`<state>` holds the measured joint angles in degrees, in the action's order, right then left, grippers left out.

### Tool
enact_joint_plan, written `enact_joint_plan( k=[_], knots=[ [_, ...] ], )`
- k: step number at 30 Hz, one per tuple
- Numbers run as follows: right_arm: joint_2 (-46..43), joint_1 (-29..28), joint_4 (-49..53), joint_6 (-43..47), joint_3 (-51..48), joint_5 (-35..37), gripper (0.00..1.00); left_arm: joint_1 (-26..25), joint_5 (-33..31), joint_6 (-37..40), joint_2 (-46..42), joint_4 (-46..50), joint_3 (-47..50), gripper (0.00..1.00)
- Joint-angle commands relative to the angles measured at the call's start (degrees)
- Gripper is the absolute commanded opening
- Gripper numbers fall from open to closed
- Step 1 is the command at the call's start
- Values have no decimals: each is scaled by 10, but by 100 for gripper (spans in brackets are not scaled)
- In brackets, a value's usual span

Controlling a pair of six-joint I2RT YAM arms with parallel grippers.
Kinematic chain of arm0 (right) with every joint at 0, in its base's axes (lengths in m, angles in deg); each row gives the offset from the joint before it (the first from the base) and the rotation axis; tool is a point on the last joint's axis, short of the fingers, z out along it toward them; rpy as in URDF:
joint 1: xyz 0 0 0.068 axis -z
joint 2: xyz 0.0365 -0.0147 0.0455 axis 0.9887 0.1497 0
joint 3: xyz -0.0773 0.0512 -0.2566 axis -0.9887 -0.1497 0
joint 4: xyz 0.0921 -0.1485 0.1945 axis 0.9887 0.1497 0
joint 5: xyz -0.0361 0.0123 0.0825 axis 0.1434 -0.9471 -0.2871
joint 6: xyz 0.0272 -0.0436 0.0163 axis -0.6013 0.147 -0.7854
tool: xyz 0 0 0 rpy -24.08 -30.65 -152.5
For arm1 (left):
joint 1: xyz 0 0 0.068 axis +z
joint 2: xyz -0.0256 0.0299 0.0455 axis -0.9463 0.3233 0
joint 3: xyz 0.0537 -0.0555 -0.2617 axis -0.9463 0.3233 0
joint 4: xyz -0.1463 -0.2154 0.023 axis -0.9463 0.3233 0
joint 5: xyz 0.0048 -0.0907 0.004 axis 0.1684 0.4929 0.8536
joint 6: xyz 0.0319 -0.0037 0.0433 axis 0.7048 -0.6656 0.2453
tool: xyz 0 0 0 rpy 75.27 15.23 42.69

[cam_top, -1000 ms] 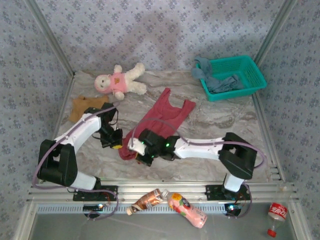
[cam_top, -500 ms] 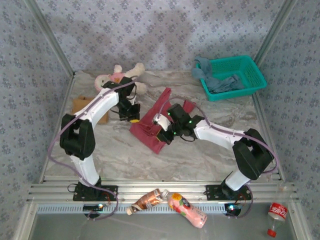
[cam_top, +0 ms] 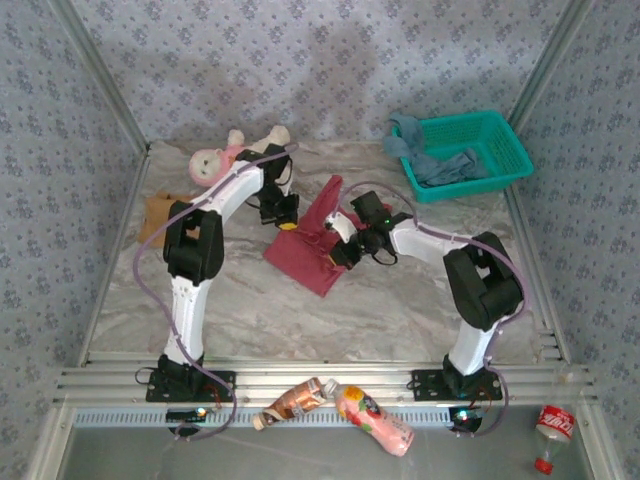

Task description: Fold and stack the tank tops

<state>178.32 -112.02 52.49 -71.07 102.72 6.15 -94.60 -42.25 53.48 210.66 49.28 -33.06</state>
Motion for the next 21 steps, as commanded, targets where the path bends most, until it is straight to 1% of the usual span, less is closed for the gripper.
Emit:
enact_joint_plan(
  k=[1,3,7,8,10,11,13,16,20,21],
  knots=[
    [19,17,1,-24,20,-30,5,-5,24,12,24,8,-47,5],
    [22,31,-14,-35,18,-35,5,-8,27,11,40,19,-77,7],
    [39,41,-10,-33,32,-36,6,-10,19,6,59,18,-105,9],
    [46,44,-2,-32,39,-33,7,-10,16,6,66,20,-111,12],
    [59,50,6,-33,48,-31,8,-10,11,9,75,28,-124,22],
    [65,54,8,-36,48,-24,10,-9,8,12,79,32,-130,27],
    [73,58,17,-36,71,-9,15,-9,-1,17,84,39,-142,32],
    [69,67,2,-47,72,32,16,-10,-21,22,84,43,-166,38],
    [68,71,-3,-51,77,90,17,-9,-45,28,80,51,-205,42],
    [69,72,1,-51,80,99,19,-9,-49,29,77,53,-210,42]
  ],
)
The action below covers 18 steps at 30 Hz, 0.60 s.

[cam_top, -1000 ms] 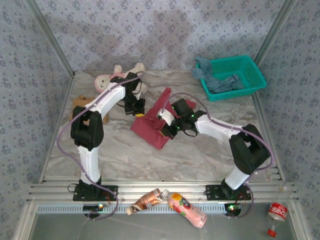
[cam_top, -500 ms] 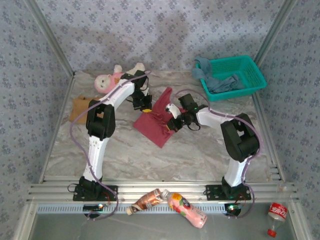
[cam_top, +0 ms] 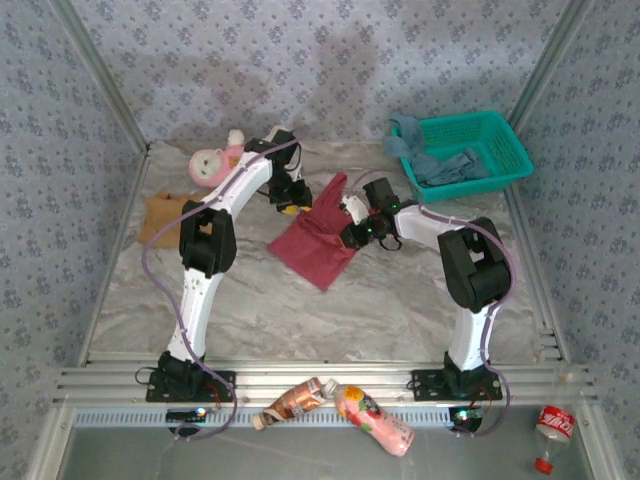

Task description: Fold and stack the tank tops

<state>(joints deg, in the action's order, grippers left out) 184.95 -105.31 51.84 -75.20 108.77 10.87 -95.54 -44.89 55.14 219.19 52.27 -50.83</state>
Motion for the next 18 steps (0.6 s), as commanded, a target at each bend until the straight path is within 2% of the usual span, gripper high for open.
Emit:
enact_joint_plan(
  k=[1,3,9,14,18],
  knots=[
    [4,5,13,-9,22,61,19,0,-23,14,-13,25,-35,43],
    [2,8,14,-10,22,83,20,0,-26,16,-22,32,-34,43],
    [-14,24,7,-24,26,117,32,-3,-24,23,-60,48,22,44],
    [-44,20,20,-12,27,126,34,-7,-49,24,-119,39,127,46],
    [-95,-5,9,2,-24,114,43,-5,-63,20,-183,5,249,50]
  ],
)
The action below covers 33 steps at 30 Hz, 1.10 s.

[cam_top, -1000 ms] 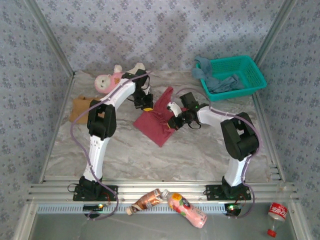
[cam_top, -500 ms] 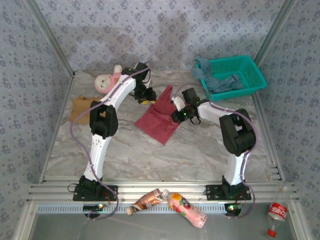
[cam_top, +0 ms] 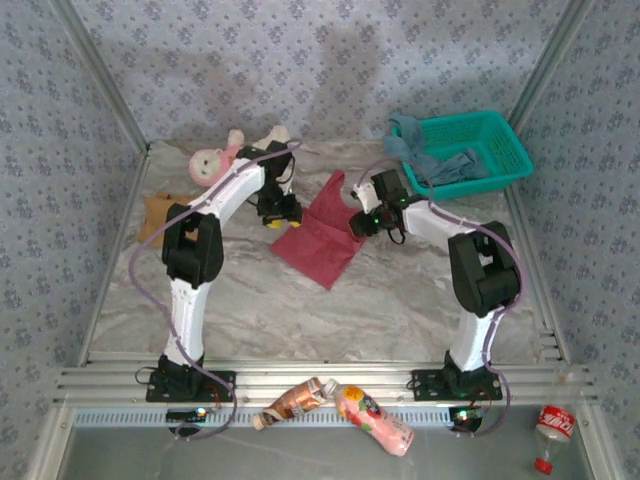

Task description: Fold and stack the tank tops

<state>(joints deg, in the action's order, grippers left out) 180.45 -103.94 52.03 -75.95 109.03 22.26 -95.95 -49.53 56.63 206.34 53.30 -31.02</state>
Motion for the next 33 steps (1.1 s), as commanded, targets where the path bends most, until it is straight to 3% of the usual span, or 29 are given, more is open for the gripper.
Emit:
enact_joint_plan(
  k=[1,5,11,21,27,33],
  knots=[
    [-65,-31,2,10,-44,-5,45,0,-17,4,-66,-14,85,50],
    [-111,-100,-34,37,-110,-33,51,4,7,-12,-96,-59,178,51],
    [-111,-206,-99,79,-173,-8,57,14,-11,-46,-112,-148,247,51],
    [-31,-245,-106,200,-154,86,58,16,-34,-82,-106,-227,285,50],
    [-16,-250,-120,221,-162,133,50,13,-19,-86,-99,-244,292,44],
    [-3,-253,-125,214,-155,154,29,10,-22,-83,-109,-264,303,28]
  ],
)
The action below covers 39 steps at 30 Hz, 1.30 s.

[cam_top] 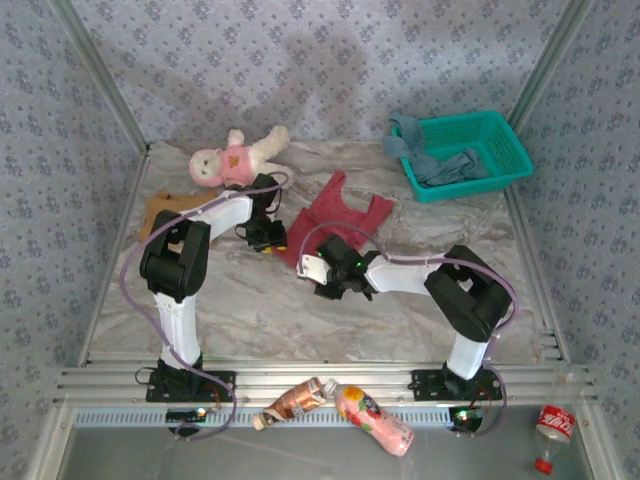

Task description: Fold and stack the tank tops

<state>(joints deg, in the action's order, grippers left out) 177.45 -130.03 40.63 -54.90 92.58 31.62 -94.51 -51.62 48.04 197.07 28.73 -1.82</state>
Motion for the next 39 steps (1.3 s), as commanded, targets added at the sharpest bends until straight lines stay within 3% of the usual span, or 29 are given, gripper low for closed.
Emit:
enact_joint_plan(
  k=[1,8,18,24,32,39],
  knots=[
    [27,8,-8,1,12,57,25,-7,-6,4,-25,-19,14,25],
    [8,-12,16,-26,28,37,6,-8,-18,25,-28,39,-14,7],
    [-83,-58,53,-186,14,-89,3,-3,-37,60,-145,211,11,6],
    [-120,-56,63,-286,33,-192,3,1,-24,48,-214,274,12,6],
    [-136,30,49,-369,45,-300,3,5,-6,62,-167,289,-89,6],
    [-95,134,56,-379,69,-402,3,6,22,84,-43,280,-226,7]
  ],
)
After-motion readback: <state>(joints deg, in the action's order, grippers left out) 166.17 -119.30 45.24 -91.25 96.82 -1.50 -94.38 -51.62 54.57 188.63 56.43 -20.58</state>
